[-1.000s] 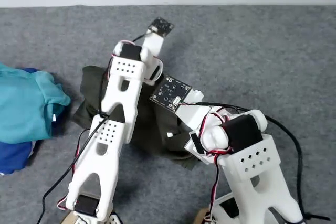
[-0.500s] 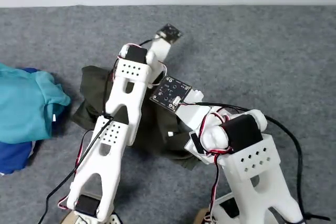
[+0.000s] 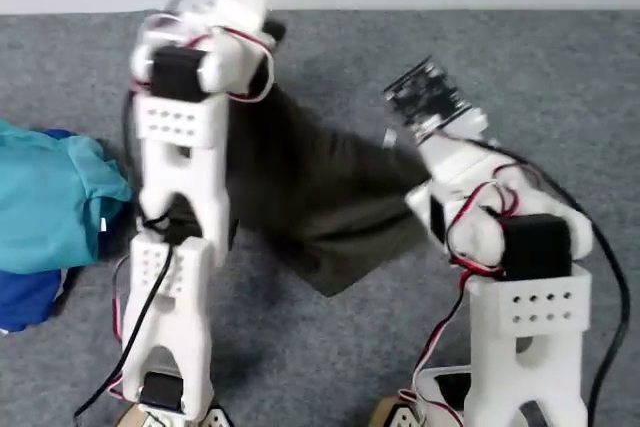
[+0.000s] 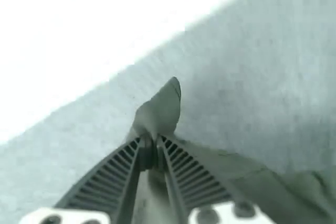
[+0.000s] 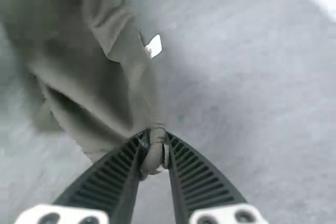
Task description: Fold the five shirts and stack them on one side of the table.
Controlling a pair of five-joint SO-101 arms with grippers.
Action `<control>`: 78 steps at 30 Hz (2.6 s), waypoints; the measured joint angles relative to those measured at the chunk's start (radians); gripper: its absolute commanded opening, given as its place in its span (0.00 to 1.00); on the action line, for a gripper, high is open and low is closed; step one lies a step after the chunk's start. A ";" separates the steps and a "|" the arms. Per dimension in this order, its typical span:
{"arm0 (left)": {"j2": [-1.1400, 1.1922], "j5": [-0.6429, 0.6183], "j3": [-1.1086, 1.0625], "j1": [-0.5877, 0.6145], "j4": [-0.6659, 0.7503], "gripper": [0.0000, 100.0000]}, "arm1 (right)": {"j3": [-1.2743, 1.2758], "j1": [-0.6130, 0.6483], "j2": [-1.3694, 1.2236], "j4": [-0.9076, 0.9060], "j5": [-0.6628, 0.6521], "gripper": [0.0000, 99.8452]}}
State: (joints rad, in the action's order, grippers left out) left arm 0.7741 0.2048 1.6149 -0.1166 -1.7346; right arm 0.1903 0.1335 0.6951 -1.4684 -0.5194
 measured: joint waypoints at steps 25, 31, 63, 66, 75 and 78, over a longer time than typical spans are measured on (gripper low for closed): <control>-0.675 -0.015 0.002 0.166 0.018 0.00 | -0.365 -0.147 0.002 0.423 -0.044 0.01; -0.793 -0.015 0.003 0.166 0.048 0.00 | -0.473 -0.233 0.003 0.423 -0.083 0.01; -0.852 0.232 -1.185 0.319 0.003 0.00 | 0.048 -0.196 0.064 0.219 -0.157 0.01; -0.779 0.264 -1.455 0.259 0.061 0.00 | 0.244 -0.201 0.063 0.370 -0.157 0.01; -0.632 0.267 -1.458 0.245 0.143 0.16 | 0.578 -0.316 0.063 0.766 -0.284 0.01; -0.608 0.272 -1.358 0.282 0.147 0.21 | 0.615 -0.361 0.063 0.829 -0.315 0.01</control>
State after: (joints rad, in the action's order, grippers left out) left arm 0.1665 0.4764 0.2570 0.1657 -1.5873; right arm 0.8055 -0.2271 0.7580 -0.6398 -0.8339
